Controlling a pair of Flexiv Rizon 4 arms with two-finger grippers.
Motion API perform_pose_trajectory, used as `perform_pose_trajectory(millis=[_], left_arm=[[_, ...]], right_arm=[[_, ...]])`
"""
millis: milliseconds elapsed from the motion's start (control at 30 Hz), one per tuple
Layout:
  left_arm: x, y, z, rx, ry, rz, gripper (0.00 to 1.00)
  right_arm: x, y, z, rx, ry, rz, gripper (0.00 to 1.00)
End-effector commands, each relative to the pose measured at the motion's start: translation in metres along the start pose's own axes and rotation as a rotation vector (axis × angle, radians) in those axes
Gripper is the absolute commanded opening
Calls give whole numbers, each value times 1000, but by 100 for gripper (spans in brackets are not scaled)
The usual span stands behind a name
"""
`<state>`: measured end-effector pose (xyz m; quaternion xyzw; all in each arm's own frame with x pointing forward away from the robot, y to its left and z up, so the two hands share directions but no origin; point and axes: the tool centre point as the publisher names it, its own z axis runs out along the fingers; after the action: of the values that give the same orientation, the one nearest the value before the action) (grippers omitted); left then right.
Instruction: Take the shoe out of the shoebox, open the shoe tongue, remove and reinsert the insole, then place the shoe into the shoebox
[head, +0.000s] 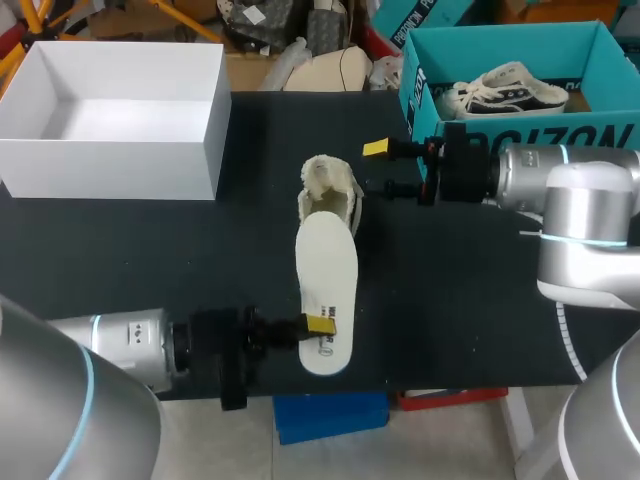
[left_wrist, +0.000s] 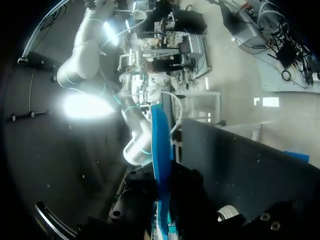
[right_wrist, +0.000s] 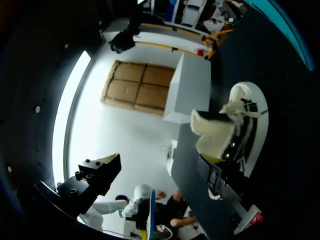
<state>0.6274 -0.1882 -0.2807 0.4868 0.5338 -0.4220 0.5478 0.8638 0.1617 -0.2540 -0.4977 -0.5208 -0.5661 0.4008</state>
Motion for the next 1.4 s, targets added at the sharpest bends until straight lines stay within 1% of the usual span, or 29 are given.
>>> perform_pose_trajectory(millis=[33,167,367,400,467,633,800,867,1133,1267,1400], left_arm=[[9,17,5,3,-89,5,0],[13,30,5,-22,-103,33,0],[13,51,7,-44,-98,6,0],[12,55,8,-32,-118,-29,0],[9,62,11,-49,-88,-3,0],[0,82,16,-34,-65,-34,0],[-3,97,21,-18,-28,-46,0],[-3,100,21,1,-16,-45,0],[-6,114,18,19,5,-18,0],[-6,117,15,58,32,-6,0],[-6,117,15,58,32,-6,0]], right_arm=[[0,-1,1,-2,-3,1,100],[0,-1,1,-2,-3,1,100],[0,-1,1,-2,-3,1,100],[0,-1,1,-2,-3,1,100],[0,-1,1,-2,-3,1,100],[0,-1,1,-2,-3,1,100],[0,-1,1,-2,-3,1,100],[0,-1,1,-2,-3,1,100],[0,-1,1,-2,-3,1,100],[0,-1,1,-2,-3,1,100],[0,-1,1,-2,-3,1,100]])
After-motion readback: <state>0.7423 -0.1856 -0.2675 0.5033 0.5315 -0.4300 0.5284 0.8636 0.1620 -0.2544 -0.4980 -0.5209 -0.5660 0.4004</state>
